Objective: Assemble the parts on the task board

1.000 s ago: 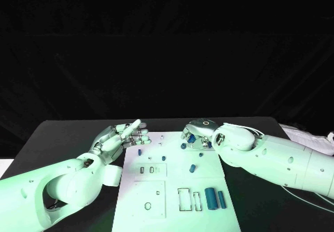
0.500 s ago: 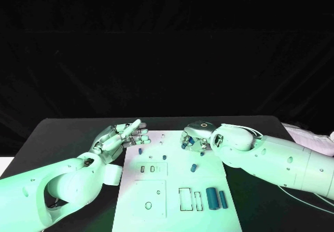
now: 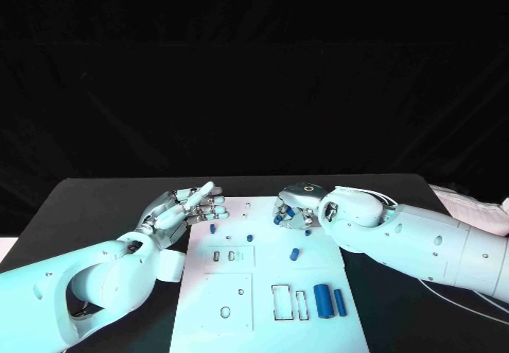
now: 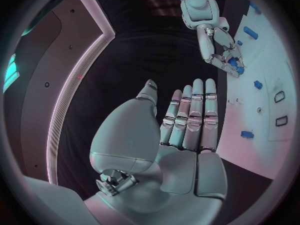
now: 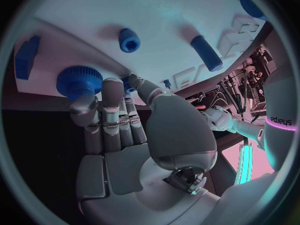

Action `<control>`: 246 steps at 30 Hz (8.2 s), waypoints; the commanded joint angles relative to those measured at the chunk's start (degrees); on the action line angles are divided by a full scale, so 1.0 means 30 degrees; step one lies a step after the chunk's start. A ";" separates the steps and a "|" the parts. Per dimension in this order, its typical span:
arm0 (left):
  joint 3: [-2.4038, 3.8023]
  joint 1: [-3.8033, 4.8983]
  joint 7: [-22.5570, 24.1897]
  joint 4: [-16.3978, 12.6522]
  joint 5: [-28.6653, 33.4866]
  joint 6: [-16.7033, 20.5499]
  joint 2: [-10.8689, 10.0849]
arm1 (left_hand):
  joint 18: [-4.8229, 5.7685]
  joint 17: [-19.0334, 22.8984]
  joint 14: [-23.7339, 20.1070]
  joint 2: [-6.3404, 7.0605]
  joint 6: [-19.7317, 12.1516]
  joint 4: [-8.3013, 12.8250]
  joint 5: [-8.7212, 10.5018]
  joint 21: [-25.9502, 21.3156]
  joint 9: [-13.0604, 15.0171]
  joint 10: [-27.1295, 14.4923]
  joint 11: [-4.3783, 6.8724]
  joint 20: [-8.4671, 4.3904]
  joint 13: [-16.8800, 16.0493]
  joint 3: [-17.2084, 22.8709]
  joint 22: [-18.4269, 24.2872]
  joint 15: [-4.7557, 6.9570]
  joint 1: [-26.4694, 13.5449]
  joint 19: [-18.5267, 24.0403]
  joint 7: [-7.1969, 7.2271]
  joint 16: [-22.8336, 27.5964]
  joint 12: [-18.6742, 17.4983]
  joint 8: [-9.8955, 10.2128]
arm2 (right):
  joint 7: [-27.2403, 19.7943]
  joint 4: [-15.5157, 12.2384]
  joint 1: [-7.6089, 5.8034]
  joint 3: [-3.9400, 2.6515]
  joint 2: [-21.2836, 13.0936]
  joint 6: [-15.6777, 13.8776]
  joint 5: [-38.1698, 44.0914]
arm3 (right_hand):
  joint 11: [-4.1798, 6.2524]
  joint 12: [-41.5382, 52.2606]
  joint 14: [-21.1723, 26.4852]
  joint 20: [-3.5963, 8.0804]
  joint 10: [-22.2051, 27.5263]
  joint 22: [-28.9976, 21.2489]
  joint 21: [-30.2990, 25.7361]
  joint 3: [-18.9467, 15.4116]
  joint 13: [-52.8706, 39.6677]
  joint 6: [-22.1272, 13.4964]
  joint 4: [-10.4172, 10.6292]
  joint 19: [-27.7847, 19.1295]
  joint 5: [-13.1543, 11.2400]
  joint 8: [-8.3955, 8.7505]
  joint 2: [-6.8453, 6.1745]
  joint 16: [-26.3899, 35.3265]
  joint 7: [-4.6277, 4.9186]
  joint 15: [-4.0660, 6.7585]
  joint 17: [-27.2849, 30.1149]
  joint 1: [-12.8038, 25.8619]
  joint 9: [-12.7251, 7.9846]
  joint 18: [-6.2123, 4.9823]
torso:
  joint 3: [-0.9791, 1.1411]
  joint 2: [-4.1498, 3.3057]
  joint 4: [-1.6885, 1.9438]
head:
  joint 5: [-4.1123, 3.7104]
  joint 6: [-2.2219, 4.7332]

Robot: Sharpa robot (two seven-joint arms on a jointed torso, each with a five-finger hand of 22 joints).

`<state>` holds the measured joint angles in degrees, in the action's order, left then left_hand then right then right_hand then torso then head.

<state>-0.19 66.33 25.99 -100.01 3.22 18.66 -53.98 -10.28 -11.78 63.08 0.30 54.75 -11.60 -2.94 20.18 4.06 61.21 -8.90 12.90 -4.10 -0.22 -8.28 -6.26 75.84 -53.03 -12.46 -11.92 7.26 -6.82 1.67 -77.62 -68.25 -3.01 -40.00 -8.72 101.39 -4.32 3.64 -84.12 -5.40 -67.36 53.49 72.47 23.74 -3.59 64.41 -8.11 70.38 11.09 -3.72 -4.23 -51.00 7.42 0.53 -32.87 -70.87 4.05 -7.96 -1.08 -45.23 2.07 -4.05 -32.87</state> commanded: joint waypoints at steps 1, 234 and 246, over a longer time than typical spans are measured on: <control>0.0016 0.0026 0.0015 -0.0047 0.0076 -0.0206 0.0030 | -0.0056 -0.0038 -0.0003 -0.0139 -0.0029 0.0017 -0.0011 -0.0095 -0.0020 0.0027 -0.0158 -0.0008 0.0025 -0.0152 0.0024 -0.0121 0.0031 -0.0104 -0.0055 0.0116 -0.0093 0.0086 | -0.0007 0.0051 0.0061 0.0058 0.0087 0.0206 0.0043 | 0.0038 0.0000 -0.0278 -0.0017 -0.0218 0.0214 0.0197 0.0015 -0.0024 0.0170 0.0215 0.0182 -0.0051 -0.0105 -0.0030 -0.0304 -0.0042 0.0069 -0.0247 0.0248 0.0030 0.0399 | 0.0012 -0.0080 0.0027 | -0.0028 -0.0070; 0.0007 0.0017 -0.0594 0.0013 0.1196 -0.0255 0.0123 | -0.0058 -0.0441 0.0112 -0.0801 -0.0146 0.0833 -0.0016 -0.0225 -0.0020 -0.0026 -0.0248 0.0035 0.0027 -0.0119 0.0203 -0.0173 0.0889 -0.0171 -0.0166 0.0618 -0.0577 0.0532 | 0.5121 -0.0938 0.0650 -0.0723 0.2862 -0.3041 -0.2171 | 0.0799 2.4055 -0.1360 0.0348 -0.5136 0.8682 0.4609 -0.3307 -2.4594 -0.0588 0.5582 0.4165 -0.0568 -0.0439 -0.0293 -1.1639 -0.0185 0.0502 -1.5971 -0.3413 0.0407 0.1880 | -0.0374 -0.0355 0.0267 | 0.0090 -0.0033; 0.0007 0.0017 -0.0614 0.0017 0.1196 -0.0242 0.0107 | -0.0058 -0.0441 0.0112 -0.0801 -0.0146 0.0833 -0.0016 -0.0225 -0.0020 -0.0026 -0.0248 0.0035 0.0027 -0.0119 0.0203 -0.0173 0.0889 -0.0171 -0.0166 0.0618 -0.0577 0.0532 | 0.5129 -0.0868 0.0655 -0.0700 0.2817 -0.3747 -0.2177 | 0.0335 2.2571 -0.1327 -0.0025 -0.4320 0.8532 0.4532 -0.3887 -2.3467 -0.2322 0.5892 0.4027 -0.0514 0.0077 -0.1195 -1.1564 0.0313 0.0098 -1.5873 -0.2135 0.0052 0.1844 | -0.0381 -0.0361 0.0290 | 0.0064 -0.0059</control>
<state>-0.21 66.33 23.90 -99.87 6.69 18.84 -53.74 -10.28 -13.04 63.29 -2.03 54.54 -9.54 -2.94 19.74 4.02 61.22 -9.31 13.11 -4.09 -0.54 -7.72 -6.47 78.18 -53.23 -12.66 -10.43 5.72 -5.60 17.04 -80.22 -66.31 -5.13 -31.56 -19.14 94.12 -3.21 71.51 -83.89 -5.26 -80.69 74.90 86.08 12.39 -74.06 57.80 9.66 82.46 9.75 -3.63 -7.58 -85.89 8.25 1.27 -74.93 -77.33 4.27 -3.05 -2.21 -46.31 2.88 -3.83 -33.04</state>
